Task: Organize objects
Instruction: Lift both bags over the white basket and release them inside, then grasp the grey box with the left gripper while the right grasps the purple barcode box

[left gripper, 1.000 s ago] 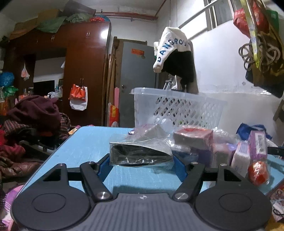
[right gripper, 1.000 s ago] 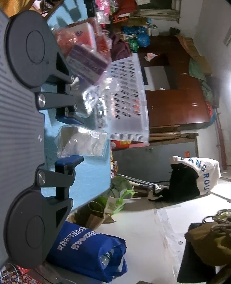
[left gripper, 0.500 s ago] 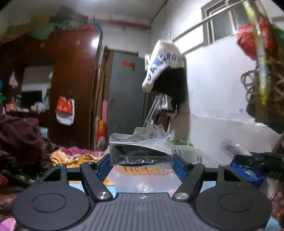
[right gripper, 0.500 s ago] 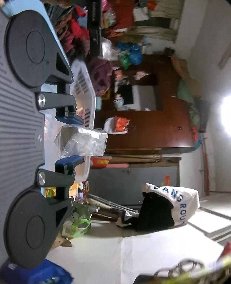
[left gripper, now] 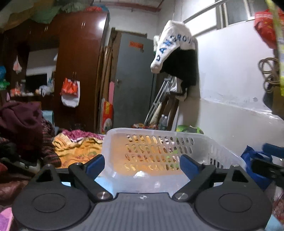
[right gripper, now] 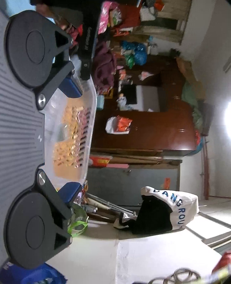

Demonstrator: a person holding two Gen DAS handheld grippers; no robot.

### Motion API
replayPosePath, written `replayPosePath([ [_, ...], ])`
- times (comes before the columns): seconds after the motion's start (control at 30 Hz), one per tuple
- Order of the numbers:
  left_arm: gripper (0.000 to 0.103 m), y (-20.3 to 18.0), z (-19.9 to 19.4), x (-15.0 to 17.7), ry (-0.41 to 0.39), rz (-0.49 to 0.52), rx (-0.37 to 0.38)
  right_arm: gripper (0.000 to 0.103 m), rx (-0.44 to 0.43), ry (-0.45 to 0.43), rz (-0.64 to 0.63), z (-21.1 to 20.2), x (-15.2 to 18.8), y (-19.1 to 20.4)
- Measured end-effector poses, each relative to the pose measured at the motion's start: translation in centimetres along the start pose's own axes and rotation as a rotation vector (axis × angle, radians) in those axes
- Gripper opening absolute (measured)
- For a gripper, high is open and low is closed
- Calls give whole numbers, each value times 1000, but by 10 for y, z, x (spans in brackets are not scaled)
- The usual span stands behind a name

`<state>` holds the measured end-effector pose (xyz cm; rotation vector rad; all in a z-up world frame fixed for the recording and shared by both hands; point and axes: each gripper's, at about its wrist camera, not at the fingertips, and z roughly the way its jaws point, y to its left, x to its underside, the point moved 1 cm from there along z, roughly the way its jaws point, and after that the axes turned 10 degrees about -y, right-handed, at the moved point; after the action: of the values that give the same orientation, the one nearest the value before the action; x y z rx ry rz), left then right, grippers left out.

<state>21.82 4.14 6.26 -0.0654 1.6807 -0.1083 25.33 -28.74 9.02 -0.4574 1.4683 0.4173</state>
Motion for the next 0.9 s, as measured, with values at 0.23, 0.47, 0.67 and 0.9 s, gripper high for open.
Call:
replayPosePath([
  [0.23, 94, -3, -117, 67, -115, 29, 65, 103, -78, -15, 175, -107, 57, 5],
  [0.47, 94, -29, -156, 105, -122, 94, 105, 86, -62, 53, 134, -93, 73, 20],
  [0.67, 78, -32, -141, 119, -64, 87, 124, 82, -75, 91, 151, -80, 85, 21],
  [0.9, 42, -41, -133, 136, -33, 121, 146, 51, -108, 103, 183, -85, 97, 23],
])
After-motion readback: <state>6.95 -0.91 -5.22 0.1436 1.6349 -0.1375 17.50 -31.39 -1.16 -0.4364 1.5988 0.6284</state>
